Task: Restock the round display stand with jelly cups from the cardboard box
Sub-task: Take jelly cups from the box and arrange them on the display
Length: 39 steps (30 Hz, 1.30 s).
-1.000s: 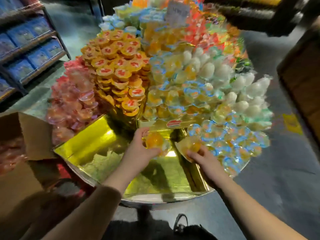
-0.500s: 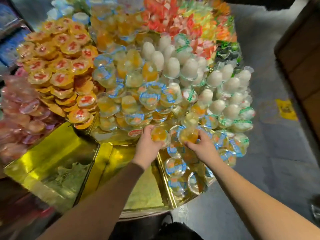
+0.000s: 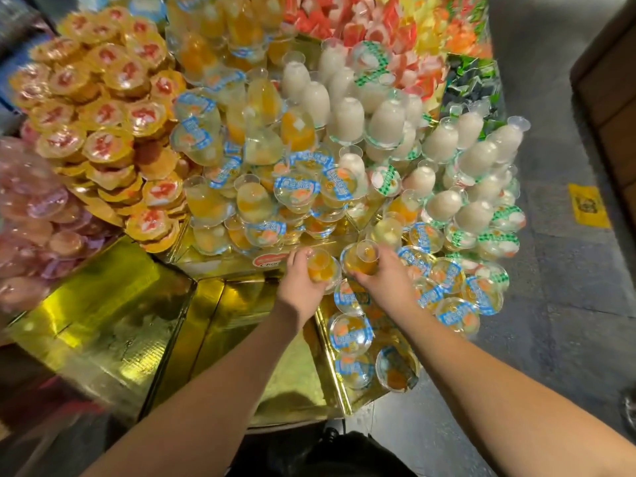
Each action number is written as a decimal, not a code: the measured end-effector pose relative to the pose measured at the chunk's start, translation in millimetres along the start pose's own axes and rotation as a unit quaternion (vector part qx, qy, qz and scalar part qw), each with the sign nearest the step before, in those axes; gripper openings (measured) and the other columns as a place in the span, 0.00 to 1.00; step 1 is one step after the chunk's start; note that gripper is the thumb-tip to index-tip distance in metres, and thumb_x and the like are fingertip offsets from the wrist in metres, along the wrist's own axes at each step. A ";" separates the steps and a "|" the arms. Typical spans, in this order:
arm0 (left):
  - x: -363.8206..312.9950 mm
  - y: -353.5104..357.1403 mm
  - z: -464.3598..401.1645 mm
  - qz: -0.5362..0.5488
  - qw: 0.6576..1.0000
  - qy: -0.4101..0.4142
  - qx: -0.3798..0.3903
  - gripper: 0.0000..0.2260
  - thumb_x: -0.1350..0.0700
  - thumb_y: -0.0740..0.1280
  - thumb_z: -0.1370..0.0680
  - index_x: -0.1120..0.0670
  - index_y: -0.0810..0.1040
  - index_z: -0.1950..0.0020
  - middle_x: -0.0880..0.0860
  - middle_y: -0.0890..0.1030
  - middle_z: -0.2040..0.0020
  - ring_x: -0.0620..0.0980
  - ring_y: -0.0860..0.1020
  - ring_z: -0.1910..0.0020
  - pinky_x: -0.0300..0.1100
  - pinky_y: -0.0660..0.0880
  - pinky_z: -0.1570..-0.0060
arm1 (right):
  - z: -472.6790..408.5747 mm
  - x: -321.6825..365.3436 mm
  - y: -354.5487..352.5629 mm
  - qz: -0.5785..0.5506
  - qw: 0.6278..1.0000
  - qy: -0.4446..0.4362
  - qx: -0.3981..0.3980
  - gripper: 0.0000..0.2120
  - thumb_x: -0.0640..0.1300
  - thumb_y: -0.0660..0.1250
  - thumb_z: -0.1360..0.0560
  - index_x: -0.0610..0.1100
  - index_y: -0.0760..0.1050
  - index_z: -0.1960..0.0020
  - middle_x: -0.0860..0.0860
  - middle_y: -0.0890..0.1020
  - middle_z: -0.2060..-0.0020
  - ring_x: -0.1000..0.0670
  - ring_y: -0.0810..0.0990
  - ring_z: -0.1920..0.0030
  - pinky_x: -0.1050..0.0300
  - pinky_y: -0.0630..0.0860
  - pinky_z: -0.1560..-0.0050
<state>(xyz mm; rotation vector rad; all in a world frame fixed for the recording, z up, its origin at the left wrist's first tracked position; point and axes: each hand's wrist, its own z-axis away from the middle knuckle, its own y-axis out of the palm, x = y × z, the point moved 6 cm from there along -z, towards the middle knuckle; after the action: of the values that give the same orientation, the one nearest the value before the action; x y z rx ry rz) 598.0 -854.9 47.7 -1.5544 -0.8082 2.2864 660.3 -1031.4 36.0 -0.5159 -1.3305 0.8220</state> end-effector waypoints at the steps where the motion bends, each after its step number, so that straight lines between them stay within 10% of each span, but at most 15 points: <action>1: 2.2 1.4 -0.3 -0.010 1.000 0.000 0.005 0.27 0.59 0.72 0.24 0.54 0.66 0.28 0.50 0.67 0.30 0.50 0.73 0.36 0.38 0.69 0.40 | -0.2 -0.5 1.4 0.007 1.000 -0.003 0.001 0.34 0.56 0.76 0.30 0.48 0.69 0.29 0.48 0.77 0.37 0.45 0.73 0.34 0.39 0.68 0.34; 7: 8.2 2.2 -0.8 -0.059 0.998 -0.007 -0.030 0.32 0.53 0.73 0.24 0.54 0.62 0.24 0.52 0.63 0.27 0.53 0.59 0.28 0.45 0.58 0.29 | -2.8 -2.4 4.7 0.062 0.998 -0.001 -0.002 0.38 0.58 0.74 0.28 0.48 0.63 0.24 0.47 0.70 0.32 0.44 0.66 0.30 0.42 0.65 0.30; 20: 10.8 13.5 -0.2 0.036 0.996 -0.084 -0.023 0.25 0.53 0.74 0.24 0.54 0.70 0.30 0.54 0.69 0.32 0.51 0.75 0.38 0.37 0.67 0.46 | 5.5 -0.8 4.4 0.069 0.997 0.012 -0.021 0.38 0.56 0.74 0.28 0.46 0.62 0.24 0.45 0.70 0.32 0.42 0.67 0.31 0.44 0.63 0.31; 39: 43.8 10.8 -1.0 0.223 0.967 -0.120 0.020 0.26 0.64 0.67 0.22 0.55 0.66 0.25 0.52 0.75 0.34 0.48 0.76 0.39 0.37 0.74 0.45 | 9.6 -4.1 2.0 0.060 0.998 0.015 -0.022 0.36 0.54 0.72 0.25 0.46 0.61 0.24 0.47 0.71 0.32 0.45 0.68 0.29 0.42 0.65 0.30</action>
<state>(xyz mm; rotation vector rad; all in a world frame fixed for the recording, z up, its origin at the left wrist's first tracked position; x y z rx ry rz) 582.7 -841.3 7.5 -1.5909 -0.4915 2.8334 650.4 -1034.4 33.7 -0.6448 -1.3027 0.8813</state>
